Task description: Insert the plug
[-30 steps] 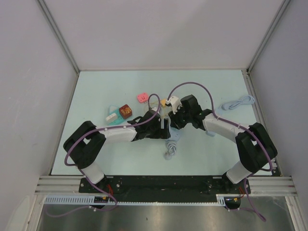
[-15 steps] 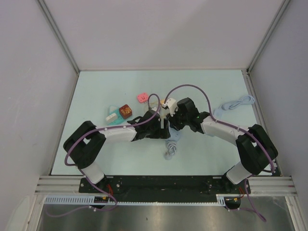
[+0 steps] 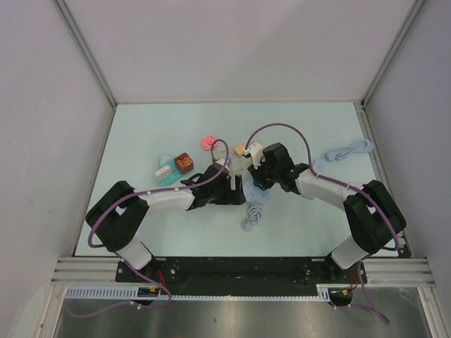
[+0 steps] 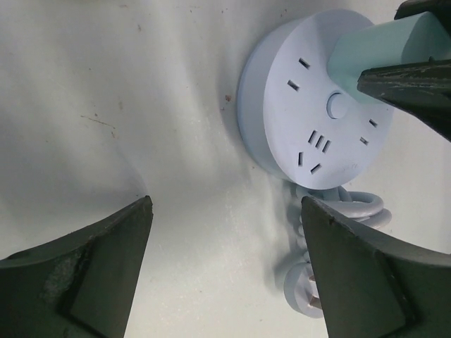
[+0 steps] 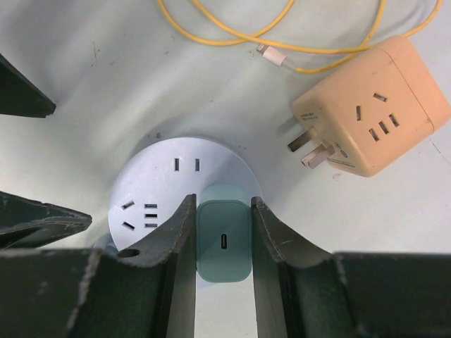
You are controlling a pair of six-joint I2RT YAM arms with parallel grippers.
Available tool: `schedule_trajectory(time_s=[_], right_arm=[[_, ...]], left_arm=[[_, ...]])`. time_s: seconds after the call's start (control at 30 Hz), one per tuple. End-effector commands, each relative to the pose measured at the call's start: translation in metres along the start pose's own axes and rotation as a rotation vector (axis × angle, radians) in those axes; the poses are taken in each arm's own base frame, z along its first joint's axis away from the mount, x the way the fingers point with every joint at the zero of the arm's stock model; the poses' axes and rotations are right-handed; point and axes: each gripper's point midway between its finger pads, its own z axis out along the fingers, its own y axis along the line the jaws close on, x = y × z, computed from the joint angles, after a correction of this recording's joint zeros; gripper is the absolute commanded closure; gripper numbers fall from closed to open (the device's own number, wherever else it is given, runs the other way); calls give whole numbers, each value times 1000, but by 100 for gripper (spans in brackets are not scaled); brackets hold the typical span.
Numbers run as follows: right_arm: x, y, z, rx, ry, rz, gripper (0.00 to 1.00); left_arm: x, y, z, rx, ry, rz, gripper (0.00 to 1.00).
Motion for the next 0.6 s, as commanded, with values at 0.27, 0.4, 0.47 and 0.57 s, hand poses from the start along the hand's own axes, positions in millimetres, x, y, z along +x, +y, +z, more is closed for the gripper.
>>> schedule_trajectory(time_s=[0.27,0.4,0.47,0.57], right_arm=[[107,3,-15,30,373,52,77],[63,-2,-26,50,248,96,46],[33,-6,-36,65,167,110,28],[2,-13,-54,97,78,160,11]], left_arm=[[1,6,-22,-7,-15,17,7],[-20,6,-42,-27,-103,35,4],[-31,7,-51,-45,-147,52,3],[-48,8,-68,-74,-207,83,0]])
